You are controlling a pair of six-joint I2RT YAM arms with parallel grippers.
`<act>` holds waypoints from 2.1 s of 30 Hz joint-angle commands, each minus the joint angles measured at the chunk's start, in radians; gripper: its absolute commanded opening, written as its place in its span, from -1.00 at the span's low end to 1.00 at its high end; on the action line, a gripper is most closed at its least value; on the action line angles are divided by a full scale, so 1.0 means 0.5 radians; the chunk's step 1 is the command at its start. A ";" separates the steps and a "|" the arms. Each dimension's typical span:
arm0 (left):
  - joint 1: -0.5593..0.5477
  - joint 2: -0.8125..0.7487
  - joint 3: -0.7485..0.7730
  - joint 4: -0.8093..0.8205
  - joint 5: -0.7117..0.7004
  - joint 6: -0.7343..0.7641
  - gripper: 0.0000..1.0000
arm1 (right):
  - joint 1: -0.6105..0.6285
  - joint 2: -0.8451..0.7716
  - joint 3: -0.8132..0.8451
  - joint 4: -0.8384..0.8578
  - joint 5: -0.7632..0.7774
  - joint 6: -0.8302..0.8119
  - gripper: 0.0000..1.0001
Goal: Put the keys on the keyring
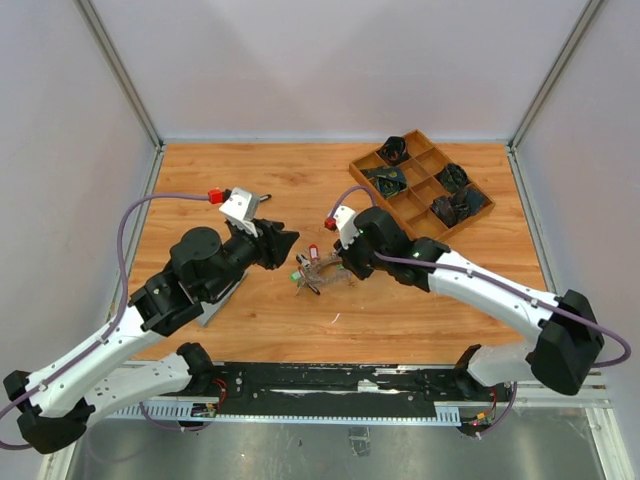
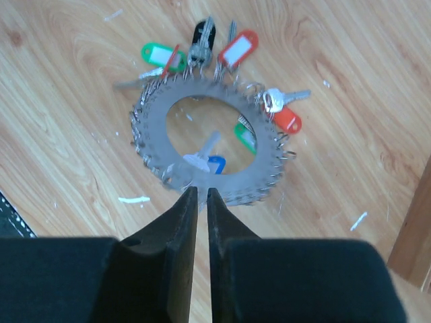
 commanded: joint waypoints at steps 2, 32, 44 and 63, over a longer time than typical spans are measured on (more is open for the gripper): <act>0.043 0.087 -0.025 0.101 0.045 -0.072 -0.06 | -0.034 -0.225 -0.236 -0.107 0.124 0.153 -0.67; 0.905 0.778 -0.170 0.268 0.625 -0.112 -0.01 | -0.632 -0.346 -0.526 -0.029 -0.304 0.711 -0.17; 1.335 1.715 0.219 0.466 0.473 -0.042 0.09 | -0.633 -0.231 -0.452 -0.056 -0.420 0.642 -0.14; 1.597 2.634 1.142 0.158 0.585 0.325 0.10 | -0.633 -0.272 -0.533 -0.057 -0.529 0.572 -0.13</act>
